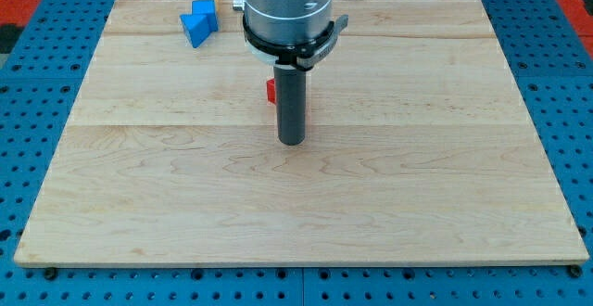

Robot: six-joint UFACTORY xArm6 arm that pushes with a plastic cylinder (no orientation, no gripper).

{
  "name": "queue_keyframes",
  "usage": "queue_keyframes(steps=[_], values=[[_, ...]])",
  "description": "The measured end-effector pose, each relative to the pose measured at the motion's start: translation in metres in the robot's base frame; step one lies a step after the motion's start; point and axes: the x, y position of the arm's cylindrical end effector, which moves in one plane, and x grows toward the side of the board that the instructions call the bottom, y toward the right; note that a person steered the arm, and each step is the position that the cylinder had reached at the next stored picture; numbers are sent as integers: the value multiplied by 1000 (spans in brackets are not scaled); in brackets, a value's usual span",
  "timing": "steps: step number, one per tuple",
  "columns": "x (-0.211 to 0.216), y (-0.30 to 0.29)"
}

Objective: Push red blocks slightly towards up

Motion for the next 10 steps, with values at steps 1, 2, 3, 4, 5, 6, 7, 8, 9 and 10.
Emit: queue_keyframes(steps=[1, 2, 3, 4, 5, 6, 7, 8, 9, 10], values=[[-12, -6], [-27, -15], [-43, -21], [-57, -32], [-59, -38], [-23, -33], [-23, 26], [-46, 20], [-77, 9], [-109, -8]])
